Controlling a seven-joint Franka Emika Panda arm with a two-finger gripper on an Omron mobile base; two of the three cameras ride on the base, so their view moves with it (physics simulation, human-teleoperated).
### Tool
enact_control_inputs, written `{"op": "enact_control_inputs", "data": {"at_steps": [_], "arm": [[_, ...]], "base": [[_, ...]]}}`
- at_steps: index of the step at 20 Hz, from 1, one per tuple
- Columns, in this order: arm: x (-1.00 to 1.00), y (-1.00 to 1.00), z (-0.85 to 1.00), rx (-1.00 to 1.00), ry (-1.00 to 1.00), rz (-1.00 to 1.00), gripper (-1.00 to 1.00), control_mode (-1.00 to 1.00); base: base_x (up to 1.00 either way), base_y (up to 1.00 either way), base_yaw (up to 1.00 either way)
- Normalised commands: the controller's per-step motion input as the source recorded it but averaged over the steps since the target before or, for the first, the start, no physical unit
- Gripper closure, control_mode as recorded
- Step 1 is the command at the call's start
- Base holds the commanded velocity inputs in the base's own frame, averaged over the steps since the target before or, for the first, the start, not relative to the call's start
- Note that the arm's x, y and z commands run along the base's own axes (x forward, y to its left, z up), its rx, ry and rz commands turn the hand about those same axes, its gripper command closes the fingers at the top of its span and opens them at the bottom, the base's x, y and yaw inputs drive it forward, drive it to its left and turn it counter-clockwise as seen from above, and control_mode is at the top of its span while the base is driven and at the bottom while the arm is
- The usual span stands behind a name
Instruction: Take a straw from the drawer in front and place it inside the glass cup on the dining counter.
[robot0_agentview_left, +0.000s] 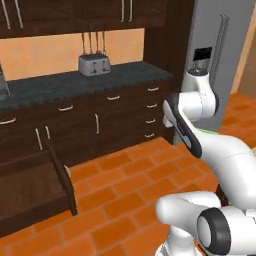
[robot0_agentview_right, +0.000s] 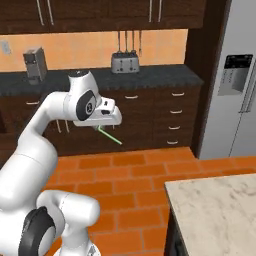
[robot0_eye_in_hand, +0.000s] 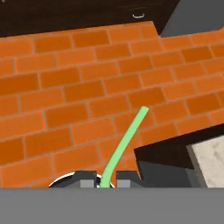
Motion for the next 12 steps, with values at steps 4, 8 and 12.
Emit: {"op": "enact_control_inputs", "data": {"at_steps": [4,8,12], "arm": [[0.00,0.00,0.00,0.00,0.00,0.00,1.00,1.00],[0.00,0.00,0.00,0.00,0.00,0.00,1.00,1.00],[0.00,0.00,0.00,0.00,0.00,0.00,1.00,1.00]], "base": [[0.66,-0.39,-0.52],[0.99,0.31,-0.38],[0.99,0.70,-0.33]]}}
